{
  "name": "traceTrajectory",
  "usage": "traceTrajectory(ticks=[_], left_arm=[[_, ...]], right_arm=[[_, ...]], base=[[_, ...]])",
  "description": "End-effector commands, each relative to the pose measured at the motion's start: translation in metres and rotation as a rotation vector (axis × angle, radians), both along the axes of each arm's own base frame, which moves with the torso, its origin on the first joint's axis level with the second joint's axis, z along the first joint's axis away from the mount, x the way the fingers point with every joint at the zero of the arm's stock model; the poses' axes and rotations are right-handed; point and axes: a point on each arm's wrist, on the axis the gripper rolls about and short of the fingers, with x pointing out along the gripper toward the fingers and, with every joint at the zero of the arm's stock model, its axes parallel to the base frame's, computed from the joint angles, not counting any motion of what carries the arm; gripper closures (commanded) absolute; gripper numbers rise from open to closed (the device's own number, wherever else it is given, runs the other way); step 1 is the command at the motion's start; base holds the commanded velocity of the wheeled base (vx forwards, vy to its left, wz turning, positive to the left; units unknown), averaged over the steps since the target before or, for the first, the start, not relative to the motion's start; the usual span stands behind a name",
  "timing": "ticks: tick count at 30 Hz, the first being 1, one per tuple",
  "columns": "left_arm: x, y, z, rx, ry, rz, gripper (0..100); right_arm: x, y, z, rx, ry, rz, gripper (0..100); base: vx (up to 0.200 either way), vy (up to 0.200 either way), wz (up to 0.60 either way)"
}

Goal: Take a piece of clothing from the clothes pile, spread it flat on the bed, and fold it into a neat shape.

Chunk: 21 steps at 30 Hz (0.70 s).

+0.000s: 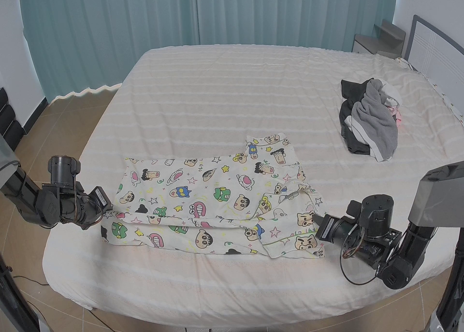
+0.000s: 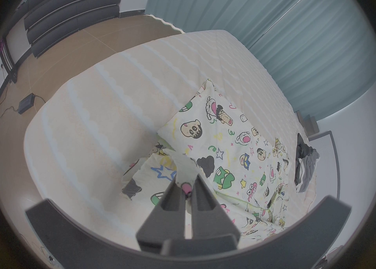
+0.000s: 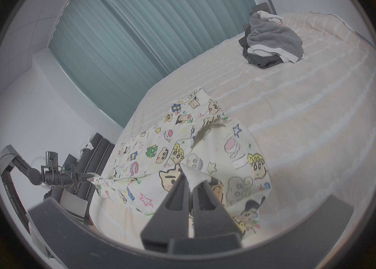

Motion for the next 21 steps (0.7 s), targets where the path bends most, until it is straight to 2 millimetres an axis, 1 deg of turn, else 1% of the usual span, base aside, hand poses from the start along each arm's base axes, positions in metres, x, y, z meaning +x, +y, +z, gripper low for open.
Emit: traceTrajectory(ticks=[1, 6, 9, 13, 21], left_arm=[[0.019, -0.001, -0.013, -0.016, 0.016, 0.007, 100], [0.036, -0.004, -0.018, -0.039, 0.007, 0.017, 100], [0.045, -0.006, -0.022, -0.051, 0.005, 0.02, 100], [0.058, -0.006, -0.026, -0.065, -0.005, 0.03, 100], [0.073, -0.008, -0.035, -0.067, -0.005, 0.038, 100]], right_arm=[[0.018, -0.001, -0.009, 0.002, -0.005, -0.03, 100], [0.024, 0.0, -0.018, -0.025, 0.0, -0.024, 100], [0.031, 0.001, -0.019, -0.02, -0.013, -0.026, 100], [0.035, 0.002, -0.024, -0.028, -0.008, -0.027, 100], [0.044, 0.001, -0.024, -0.026, -0.029, -0.04, 100]], base=[[0.0, 0.0, 0.0], [0.0, 0.0, 0.0], [0.0, 0.0, 0.0], [0.0, 0.0, 0.0], [0.0, 0.0, 0.0]])
